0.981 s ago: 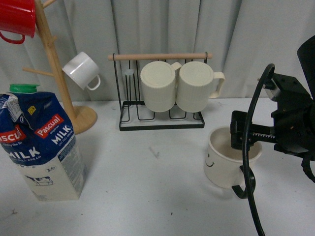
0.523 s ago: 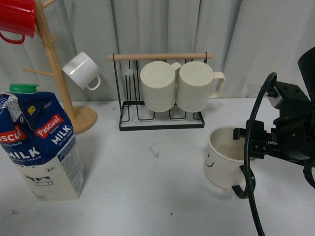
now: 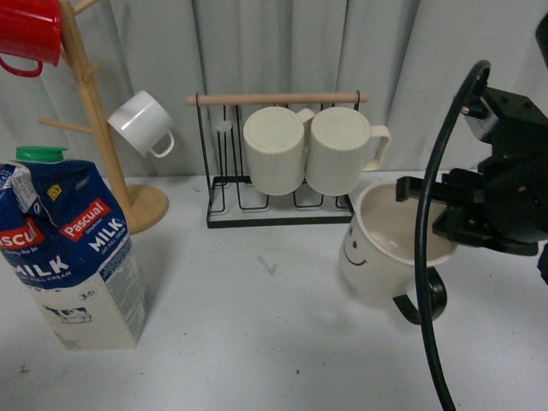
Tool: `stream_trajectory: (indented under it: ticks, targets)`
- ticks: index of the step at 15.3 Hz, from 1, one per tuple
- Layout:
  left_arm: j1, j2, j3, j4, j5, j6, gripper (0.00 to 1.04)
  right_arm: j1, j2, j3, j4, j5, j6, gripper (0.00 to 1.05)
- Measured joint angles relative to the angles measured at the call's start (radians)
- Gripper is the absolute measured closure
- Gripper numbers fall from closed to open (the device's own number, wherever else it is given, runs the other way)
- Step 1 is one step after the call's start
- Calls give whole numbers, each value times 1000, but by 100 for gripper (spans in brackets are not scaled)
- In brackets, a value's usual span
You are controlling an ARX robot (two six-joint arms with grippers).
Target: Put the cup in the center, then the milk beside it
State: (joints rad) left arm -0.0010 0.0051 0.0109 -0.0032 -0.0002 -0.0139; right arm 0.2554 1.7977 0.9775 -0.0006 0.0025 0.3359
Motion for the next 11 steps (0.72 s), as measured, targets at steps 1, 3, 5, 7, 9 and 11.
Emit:
stream_trajectory:
  ticks: [1, 3, 5, 7, 9, 11]
  targets:
    - [0, 0, 0, 0, 0, 0, 7, 25, 8, 24, -31, 28, 15, 102]
    - [0, 0, 0, 0, 0, 0, 7, 65, 58, 73, -80, 60, 47, 102]
    - [0, 0, 0, 0, 0, 0, 7, 102, 111, 111, -112, 80, 78, 102]
    - [0, 0, 0, 0, 0, 0, 7, 143, 143, 166, -153, 103, 100, 102]
    - [0, 0, 0, 0, 0, 0, 7, 164, 166, 220, -196, 135, 116, 102]
    - [0, 0, 0, -1, 0, 0, 7, 171, 167, 229, -254, 153, 145, 102]
